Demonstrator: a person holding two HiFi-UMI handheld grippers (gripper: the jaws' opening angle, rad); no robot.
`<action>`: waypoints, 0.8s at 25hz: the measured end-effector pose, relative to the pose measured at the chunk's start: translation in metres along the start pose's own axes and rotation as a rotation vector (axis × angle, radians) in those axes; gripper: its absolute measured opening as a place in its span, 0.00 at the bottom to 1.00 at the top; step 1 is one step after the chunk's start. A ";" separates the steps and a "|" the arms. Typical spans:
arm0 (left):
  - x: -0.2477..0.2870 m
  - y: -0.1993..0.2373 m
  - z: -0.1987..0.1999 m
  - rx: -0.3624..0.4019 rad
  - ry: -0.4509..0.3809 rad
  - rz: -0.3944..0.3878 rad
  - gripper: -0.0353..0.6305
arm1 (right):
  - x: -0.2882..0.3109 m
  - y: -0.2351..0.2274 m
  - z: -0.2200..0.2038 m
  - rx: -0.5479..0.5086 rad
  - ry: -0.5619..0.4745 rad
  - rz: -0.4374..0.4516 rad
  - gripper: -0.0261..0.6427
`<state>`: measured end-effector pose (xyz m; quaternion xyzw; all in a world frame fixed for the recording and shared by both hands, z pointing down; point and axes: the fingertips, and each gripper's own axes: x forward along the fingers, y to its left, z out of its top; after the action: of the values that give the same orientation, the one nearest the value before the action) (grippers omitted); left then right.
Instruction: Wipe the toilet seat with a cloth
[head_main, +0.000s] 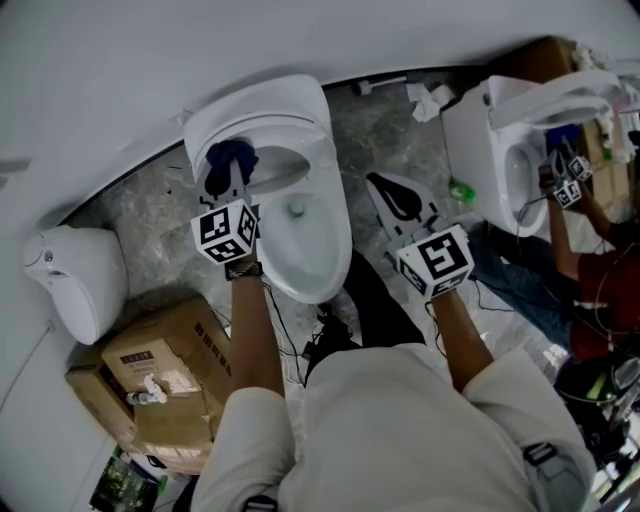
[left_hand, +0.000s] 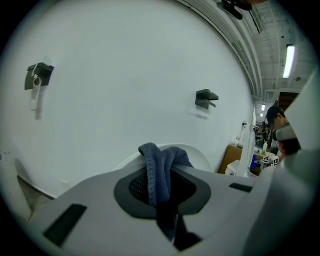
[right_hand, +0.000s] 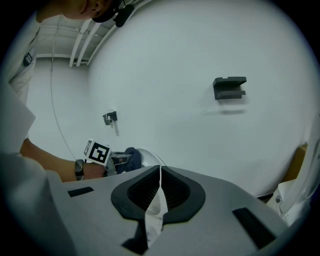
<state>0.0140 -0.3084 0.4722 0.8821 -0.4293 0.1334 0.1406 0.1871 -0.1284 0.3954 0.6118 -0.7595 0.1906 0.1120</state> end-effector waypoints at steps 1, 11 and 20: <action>0.002 -0.005 0.002 0.002 0.003 -0.004 0.11 | -0.003 -0.003 -0.001 0.003 0.003 -0.008 0.08; 0.039 -0.091 -0.012 0.132 0.101 -0.198 0.11 | -0.030 -0.024 -0.017 0.041 0.008 -0.072 0.08; 0.062 -0.142 -0.075 0.293 0.269 -0.334 0.11 | -0.057 -0.038 -0.042 0.087 0.015 -0.113 0.08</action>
<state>0.1551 -0.2417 0.5451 0.9260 -0.2313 0.2853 0.0872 0.2344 -0.0667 0.4159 0.6565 -0.7139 0.2214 0.1014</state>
